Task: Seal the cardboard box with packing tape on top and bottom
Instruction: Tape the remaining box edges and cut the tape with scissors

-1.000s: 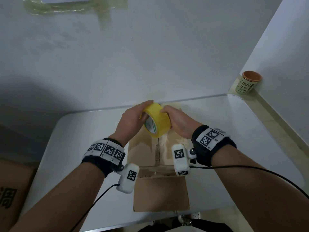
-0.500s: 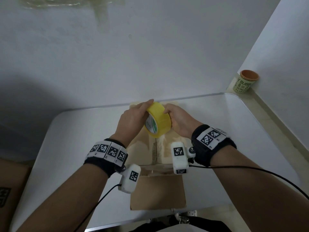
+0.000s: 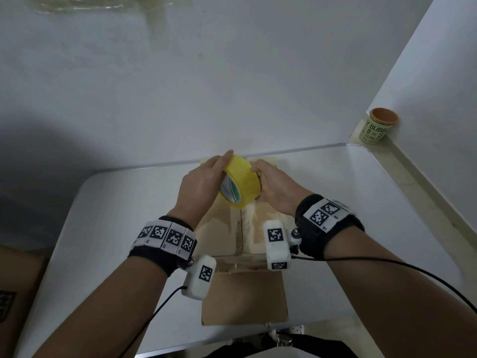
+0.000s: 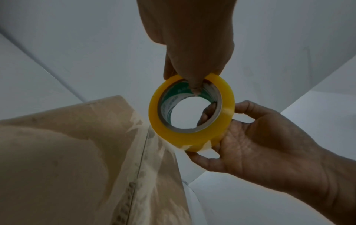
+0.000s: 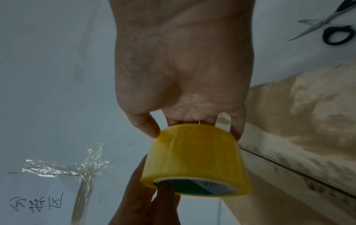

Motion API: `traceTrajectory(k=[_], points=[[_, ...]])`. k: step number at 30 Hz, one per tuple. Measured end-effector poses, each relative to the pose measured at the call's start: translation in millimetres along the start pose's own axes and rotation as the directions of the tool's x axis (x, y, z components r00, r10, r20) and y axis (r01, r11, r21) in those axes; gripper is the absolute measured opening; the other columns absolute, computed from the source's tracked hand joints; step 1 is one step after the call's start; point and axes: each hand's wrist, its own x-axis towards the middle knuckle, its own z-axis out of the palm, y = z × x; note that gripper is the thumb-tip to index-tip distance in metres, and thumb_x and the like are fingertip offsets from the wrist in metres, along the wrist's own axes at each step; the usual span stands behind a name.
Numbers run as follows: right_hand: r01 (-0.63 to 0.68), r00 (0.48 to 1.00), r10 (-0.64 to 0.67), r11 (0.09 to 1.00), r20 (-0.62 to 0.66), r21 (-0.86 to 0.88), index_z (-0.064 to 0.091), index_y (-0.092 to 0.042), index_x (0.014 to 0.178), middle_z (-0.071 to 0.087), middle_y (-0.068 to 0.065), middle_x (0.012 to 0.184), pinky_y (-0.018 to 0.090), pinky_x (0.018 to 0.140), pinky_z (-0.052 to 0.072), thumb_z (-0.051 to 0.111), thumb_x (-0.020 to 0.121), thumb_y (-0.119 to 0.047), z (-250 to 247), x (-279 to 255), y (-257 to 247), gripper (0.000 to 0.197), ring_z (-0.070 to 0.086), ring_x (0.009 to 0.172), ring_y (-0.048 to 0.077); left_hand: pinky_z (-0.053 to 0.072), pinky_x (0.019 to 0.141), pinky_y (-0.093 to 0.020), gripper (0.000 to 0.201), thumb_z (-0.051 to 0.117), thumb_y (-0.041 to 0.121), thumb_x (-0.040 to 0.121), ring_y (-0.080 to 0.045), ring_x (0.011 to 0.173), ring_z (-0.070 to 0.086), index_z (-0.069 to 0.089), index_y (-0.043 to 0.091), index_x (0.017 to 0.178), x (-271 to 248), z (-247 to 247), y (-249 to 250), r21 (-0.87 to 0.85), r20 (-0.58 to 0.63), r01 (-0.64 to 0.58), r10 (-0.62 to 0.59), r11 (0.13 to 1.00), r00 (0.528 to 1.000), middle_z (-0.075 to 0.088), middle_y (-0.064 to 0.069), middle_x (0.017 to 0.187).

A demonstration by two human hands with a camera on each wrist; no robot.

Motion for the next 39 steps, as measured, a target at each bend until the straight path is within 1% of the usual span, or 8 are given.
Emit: traceTrajectory(k=[4, 11, 15, 17, 20, 23, 29, 39], points=[[-0.002, 1.0, 0.002, 1.0, -0.03, 0.03, 0.058, -0.018, 0.109, 0.059, 0.006, 0.101, 0.044, 0.096, 0.048, 0.051, 0.076, -0.038, 1.2, 5.0, 7.5, 0.038, 0.057, 0.095, 0.023, 0.054, 0.05, -0.043, 0.058, 0.056, 0.001, 0.086, -0.036, 0.077, 0.066, 0.046, 0.015, 0.141, -0.2, 1.0, -2.6, 0.033, 0.008, -0.024, 0.023, 0.999, 1.0, 0.063, -0.01, 0.121], [0.006, 0.999, -0.002, 0.996, -0.052, 0.086, 0.044, -0.018, 0.083, 0.044, 0.003, 0.079, 0.031, 0.07, 0.044, 0.046, 0.077, -0.022, 4.1, 2.4, 8.6, 0.008, 0.046, 0.073, 0.018, 0.055, 0.053, -0.045, 0.051, 0.044, 0.009, 0.089, -0.036, 0.08, 0.067, 0.047, 0.016, 0.14, -2.2, 3.8, -0.9, 0.015, -0.003, -0.007, 0.007, 1.0, 1.0, 0.062, -0.007, 0.124], [-0.014, 0.997, 0.018, 0.998, -0.077, 0.056, 0.042, -0.015, 0.089, 0.042, 0.003, 0.077, 0.032, 0.068, 0.041, 0.046, 0.076, -0.014, 6.1, -0.4, 6.1, 0.014, 0.044, 0.072, 0.02, 0.054, 0.052, -0.044, 0.053, 0.032, 0.019, 0.087, -0.036, 0.078, 0.067, 0.046, 0.018, 0.138, -3.8, 6.4, -2.9, -0.01, -0.007, -0.029, 0.029, 1.0, 1.0, 0.064, -0.007, 0.121], [-0.015, 0.992, 0.012, 1.0, -0.129, -0.023, 0.04, -0.014, 0.083, 0.032, 0.008, 0.078, 0.033, 0.06, 0.032, 0.046, 0.059, -0.006, 9.4, 0.8, 5.6, 0.026, 0.035, 0.073, 0.027, 0.055, 0.059, -0.045, 0.052, 0.032, 0.022, 0.089, -0.037, 0.081, 0.066, 0.048, 0.018, 0.138, -3.1, 5.6, -3.4, -0.043, -0.004, 0.029, -0.029, 0.999, 1.0, 0.065, -0.01, 0.118], [0.037, 0.996, -0.045, 0.994, -0.077, -0.103, 0.051, -0.01, 0.09, 0.038, 0.005, 0.089, 0.038, 0.068, 0.031, 0.045, 0.051, -0.004, 8.9, 3.4, 5.0, 0.04, 0.035, 0.083, 0.026, 0.05, 0.079, -0.036, 0.044, 0.042, 0.018, 0.095, -0.033, 0.097, 0.064, 0.05, 0.02, 0.139, -0.3, 8.1, -8.7, -0.161, -0.017, 0.142, -0.147, 0.977, 0.989, 0.066, -0.012, 0.119], [0.054, 0.991, -0.039, 0.992, 0.127, -0.113, 0.057, -0.003, 0.119, 0.061, 0.01, 0.11, 0.036, 0.089, 0.044, 0.057, 0.084, -0.005, 6.1, -4.2, -1.4, 0.035, 0.057, 0.1, 0.025, 0.042, 0.083, -0.025, 0.041, 0.05, 0.014, 0.097, -0.026, 0.106, 0.062, 0.051, 0.023, 0.138, 4.9, 10.4, -21.6, -0.343, 0.089, 0.256, -0.24, 0.904, 0.967, 0.066, -0.008, 0.119], [0.087, 0.996, -0.086, 0.951, 0.017, -0.298, 0.057, -0.01, 0.129, 0.067, 0.012, 0.118, 0.046, 0.098, 0.049, 0.07, 0.083, -0.018, 2.4, 1.0, 9.2, 0.048, 0.063, 0.11, 0.029, 0.035, 0.099, -0.017, 0.055, 0.04, -0.012, 0.088, -0.01, 0.117, 0.05, 0.055, 0.017, 0.133, 8.0, -1.0, -9.7, -0.456, 0.131, 0.199, -0.156, 0.867, 0.979, 0.056, 0.002, 0.133], [0.086, 0.993, -0.11, 0.929, -0.047, -0.359, 0.063, -0.01, 0.117, 0.068, 0.014, 0.113, 0.041, 0.092, 0.05, 0.072, 0.078, -0.016, -2.8, -2.9, 21.1, 0.041, 0.063, 0.107, 0.031, 0.033, 0.072, -0.016, 0.017, 0.06, 0.009, 0.091, -0.019, 0.088, 0.06, 0.071, 0.007, 0.104, 5.5, 6.8, 14.2, -0.225, 0.038, -0.039, 0.049, 0.974, 0.998, 0.065, -0.006, 0.1]])
